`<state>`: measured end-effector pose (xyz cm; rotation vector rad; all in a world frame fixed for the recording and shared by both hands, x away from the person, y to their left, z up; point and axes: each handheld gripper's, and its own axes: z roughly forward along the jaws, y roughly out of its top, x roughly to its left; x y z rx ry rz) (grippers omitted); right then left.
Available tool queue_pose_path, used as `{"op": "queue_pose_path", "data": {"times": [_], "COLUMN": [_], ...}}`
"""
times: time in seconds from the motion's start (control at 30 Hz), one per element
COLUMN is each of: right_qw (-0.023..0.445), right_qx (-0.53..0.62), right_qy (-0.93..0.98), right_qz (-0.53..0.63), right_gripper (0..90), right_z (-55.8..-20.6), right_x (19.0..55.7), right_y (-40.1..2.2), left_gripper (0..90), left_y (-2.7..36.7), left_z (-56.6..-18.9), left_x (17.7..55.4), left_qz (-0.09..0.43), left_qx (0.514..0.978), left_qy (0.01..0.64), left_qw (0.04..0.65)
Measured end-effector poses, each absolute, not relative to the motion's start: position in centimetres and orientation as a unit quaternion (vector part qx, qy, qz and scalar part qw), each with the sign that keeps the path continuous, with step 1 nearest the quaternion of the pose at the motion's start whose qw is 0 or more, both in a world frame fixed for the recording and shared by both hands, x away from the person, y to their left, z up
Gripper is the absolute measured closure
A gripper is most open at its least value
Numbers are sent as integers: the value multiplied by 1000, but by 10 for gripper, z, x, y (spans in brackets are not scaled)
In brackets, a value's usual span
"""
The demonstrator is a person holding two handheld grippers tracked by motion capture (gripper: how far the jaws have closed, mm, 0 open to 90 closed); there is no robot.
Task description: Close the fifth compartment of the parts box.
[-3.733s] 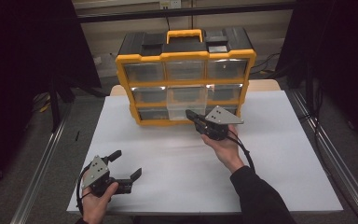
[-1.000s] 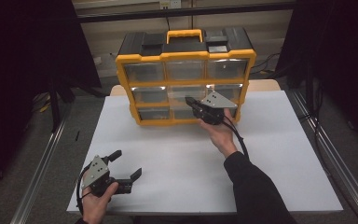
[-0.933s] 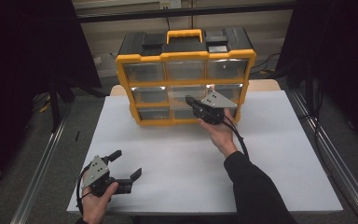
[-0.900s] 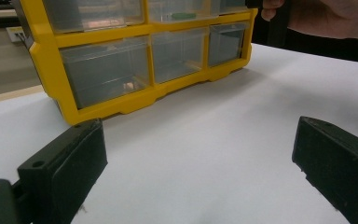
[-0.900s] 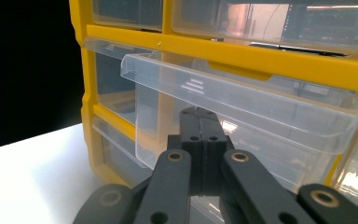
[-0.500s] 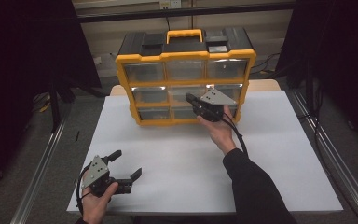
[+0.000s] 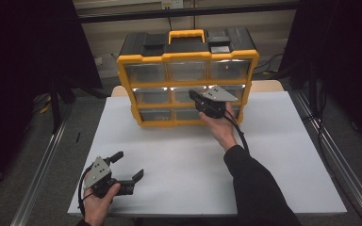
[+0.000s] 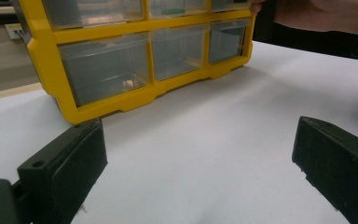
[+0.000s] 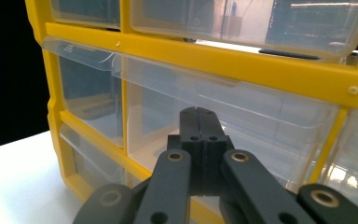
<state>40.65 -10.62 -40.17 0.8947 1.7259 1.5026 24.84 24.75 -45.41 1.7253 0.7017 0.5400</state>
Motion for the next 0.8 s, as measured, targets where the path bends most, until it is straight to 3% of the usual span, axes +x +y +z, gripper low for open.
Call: {"op": "queue_pose_path", "data": {"times": [0.8], "right_qw": [332], "right_qx": [356], "right_qy": [656], "right_qz": [576], "right_gripper": [900], "right_z": [-407], "right_x": [404], "right_y": [-107], "left_gripper": [28], "left_y": [249], "left_z": [-455], "left_x": [250], "left_qz": [227], "left_qx": [734], "left_qy": [297], "left_qw": [567]}}
